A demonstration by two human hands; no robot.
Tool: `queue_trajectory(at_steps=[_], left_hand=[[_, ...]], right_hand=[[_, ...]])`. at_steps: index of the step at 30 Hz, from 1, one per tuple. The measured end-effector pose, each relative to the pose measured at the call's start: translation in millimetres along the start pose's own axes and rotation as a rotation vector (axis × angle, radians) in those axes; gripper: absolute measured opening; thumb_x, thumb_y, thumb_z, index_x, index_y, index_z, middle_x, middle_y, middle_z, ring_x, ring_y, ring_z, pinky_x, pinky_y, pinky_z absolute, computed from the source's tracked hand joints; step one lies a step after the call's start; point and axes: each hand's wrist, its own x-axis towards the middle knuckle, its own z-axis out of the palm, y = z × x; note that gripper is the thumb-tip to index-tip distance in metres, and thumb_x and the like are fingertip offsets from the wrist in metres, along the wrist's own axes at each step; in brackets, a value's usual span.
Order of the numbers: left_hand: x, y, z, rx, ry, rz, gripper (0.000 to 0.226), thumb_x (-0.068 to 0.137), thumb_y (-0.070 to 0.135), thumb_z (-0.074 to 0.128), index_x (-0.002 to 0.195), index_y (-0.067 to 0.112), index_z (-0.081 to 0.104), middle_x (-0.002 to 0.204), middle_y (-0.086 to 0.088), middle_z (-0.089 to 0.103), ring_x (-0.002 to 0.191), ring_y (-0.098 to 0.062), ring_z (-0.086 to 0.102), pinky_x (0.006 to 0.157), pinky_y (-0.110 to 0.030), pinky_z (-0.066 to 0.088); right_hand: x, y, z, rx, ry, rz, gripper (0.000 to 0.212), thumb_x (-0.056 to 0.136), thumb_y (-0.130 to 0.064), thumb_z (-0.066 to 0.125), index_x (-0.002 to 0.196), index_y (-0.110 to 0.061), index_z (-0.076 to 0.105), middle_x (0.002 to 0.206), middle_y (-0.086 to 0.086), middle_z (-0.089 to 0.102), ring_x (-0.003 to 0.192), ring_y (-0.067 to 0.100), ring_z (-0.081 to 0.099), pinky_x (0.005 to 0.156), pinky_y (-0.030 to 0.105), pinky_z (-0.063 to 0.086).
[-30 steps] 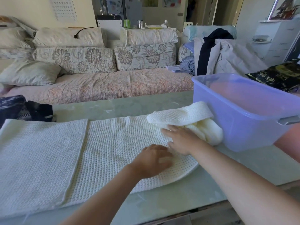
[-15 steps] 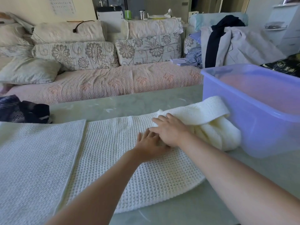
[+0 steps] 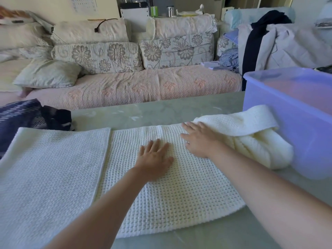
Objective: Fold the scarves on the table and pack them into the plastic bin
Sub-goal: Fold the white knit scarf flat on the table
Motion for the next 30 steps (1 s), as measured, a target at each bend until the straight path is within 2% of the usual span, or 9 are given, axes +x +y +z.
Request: queue_trajectory(at_steps=[2,5,10,17,22,27,30], left_hand=[[-3,-4,-7,-0.044,0.025,0.008,0.068,0.098,0.059,0.032,0.156,0.033,0.010,0.165,0.002,0.004,0.151,-0.019,-0.002,0.123,-0.044,0.000],[-16,-18,-23,-0.049,0.114,0.006,0.066,0.099,0.055,0.035,0.156,0.030,0.014,0.163,0.003,0.016,0.150,-0.019,0.011,0.122,-0.041,0.010],[-56,-72,-55,-0.027,0.228,-0.048,0.062,0.097,0.052,0.042,0.153,0.030,0.024,0.157,0.006,0.030,0.143,-0.019,0.026,0.115,-0.042,0.024],[-128,-179,-88,-0.050,0.229,-0.285,0.060,0.097,0.048,0.046,0.151,0.027,0.029,0.153,0.001,0.035,0.138,-0.022,0.033,0.113,-0.044,0.031],[-171,-240,-96,-0.072,0.229,-0.420,0.057,0.098,0.043,0.048,0.150,0.027,0.031,0.152,-0.001,0.036,0.135,-0.022,0.035,0.108,-0.043,0.036],[-216,-313,-96,-0.050,0.213,-0.573,0.058,0.096,0.036,0.051,0.149,0.025,0.031,0.151,-0.002,0.035,0.133,-0.024,0.034,0.105,-0.041,0.038],[-236,-346,-96,-0.070,0.124,-0.669,0.063,0.091,0.030,0.060,0.145,0.017,0.030,0.143,-0.008,0.037,0.130,-0.029,0.035,0.100,-0.044,0.041]], right_hand=[[4,-8,3,0.040,-0.091,0.102,0.055,0.103,-0.044,0.026,0.154,-0.023,0.029,0.160,0.008,0.028,0.149,0.028,0.019,0.118,0.053,0.017],[16,-25,-13,0.063,-0.096,0.136,0.063,0.101,-0.056,0.023,0.150,-0.019,0.038,0.155,0.010,0.039,0.145,0.031,0.028,0.116,0.054,0.020],[34,-94,-59,0.285,0.005,0.002,0.058,0.102,-0.054,0.029,0.148,-0.021,0.042,0.155,0.008,0.041,0.142,0.027,0.036,0.115,0.048,0.026],[61,-221,-105,0.498,-0.085,-0.190,0.055,0.102,-0.053,0.035,0.150,-0.027,0.038,0.158,0.004,0.036,0.143,0.026,0.036,0.115,0.044,0.031],[105,-290,-132,0.531,-0.120,-0.275,0.050,0.101,-0.033,0.044,0.150,-0.029,0.038,0.160,0.002,0.031,0.145,0.023,0.032,0.116,0.040,0.030],[157,-372,-156,0.477,-0.066,-0.362,0.051,0.100,-0.015,0.039,0.149,-0.028,0.040,0.160,-0.002,0.030,0.144,0.021,0.032,0.114,0.040,0.034],[187,-417,-165,0.373,-0.008,-0.418,0.056,0.097,-0.007,0.039,0.150,-0.028,0.039,0.160,-0.002,0.029,0.141,0.024,0.037,0.109,0.042,0.040]])
